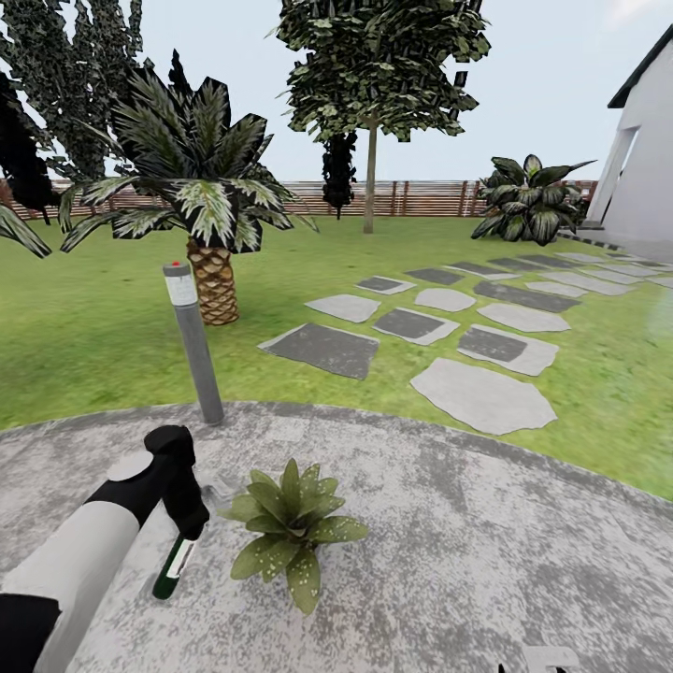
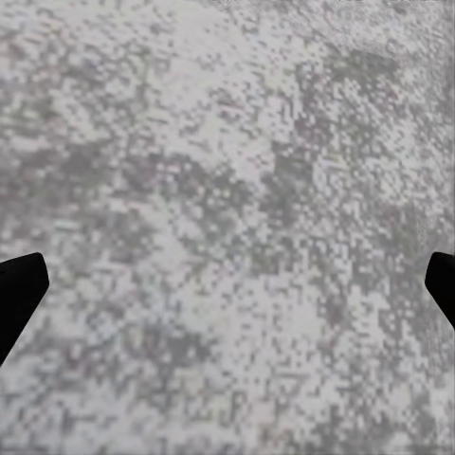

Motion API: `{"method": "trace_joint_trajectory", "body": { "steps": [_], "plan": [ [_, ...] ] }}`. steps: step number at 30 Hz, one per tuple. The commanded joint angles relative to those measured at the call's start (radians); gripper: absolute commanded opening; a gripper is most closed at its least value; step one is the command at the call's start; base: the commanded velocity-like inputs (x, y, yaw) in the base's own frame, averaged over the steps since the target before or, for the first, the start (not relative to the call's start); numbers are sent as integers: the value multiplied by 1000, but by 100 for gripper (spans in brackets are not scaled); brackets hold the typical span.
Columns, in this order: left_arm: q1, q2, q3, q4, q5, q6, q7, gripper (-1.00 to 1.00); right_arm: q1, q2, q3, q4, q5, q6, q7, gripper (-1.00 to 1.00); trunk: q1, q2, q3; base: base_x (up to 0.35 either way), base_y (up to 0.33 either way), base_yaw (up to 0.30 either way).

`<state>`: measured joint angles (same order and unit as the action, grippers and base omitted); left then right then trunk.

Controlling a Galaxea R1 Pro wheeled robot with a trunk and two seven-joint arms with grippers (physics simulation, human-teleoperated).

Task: Pick up the pesticide atomizer in the garden and spray insectifuge to fully cover both potted plants in the garden.

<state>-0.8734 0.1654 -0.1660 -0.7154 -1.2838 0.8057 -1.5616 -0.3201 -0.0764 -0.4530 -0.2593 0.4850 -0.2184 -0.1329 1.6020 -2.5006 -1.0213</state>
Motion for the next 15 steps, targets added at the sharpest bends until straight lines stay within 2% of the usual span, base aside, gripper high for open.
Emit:
{"method": "trace_joint_trajectory", "body": {
  "steps": [1, 3, 8, 12, 13, 15],
  "plan": [
    [-7, 1, -4, 0, -6, 10, -9, -100, -1, 0, -7, 2, 10, -5, -2, 100, 0, 0, -1, 0, 0, 0],
    [-15, 1, -7, 1, -10, 5, -9, -100, -1, 0, -7, 1, 10, -5, -2, 100, 0, 0, -1, 0, 0, 0],
    [-8, 22, -11, 7, -11, -5, -9, -100, -1, 0, -7, 1, 10, -5, -2, 100, 0, 0, -1, 0, 0, 0],
    [3, 71, -13, 13, -9, -9, -9, -100, -2, 1, -9, 0, 8, -6, -2, 100, 0, 0, -1, 0, 0, 0],
    [22, 88, -14, 42, -12, -10, -9, -100, -2, 1, -9, 0, 7, -6, -2, 100, 0, 0, -1, 0, 0, 0],
    [31, 85, -12, 51, -12, -9, -9, -100, -1, 2, -9, 0, 7, -6, -2, 100, 0, 0, -1, 0, 0, 0]
  ]
}}
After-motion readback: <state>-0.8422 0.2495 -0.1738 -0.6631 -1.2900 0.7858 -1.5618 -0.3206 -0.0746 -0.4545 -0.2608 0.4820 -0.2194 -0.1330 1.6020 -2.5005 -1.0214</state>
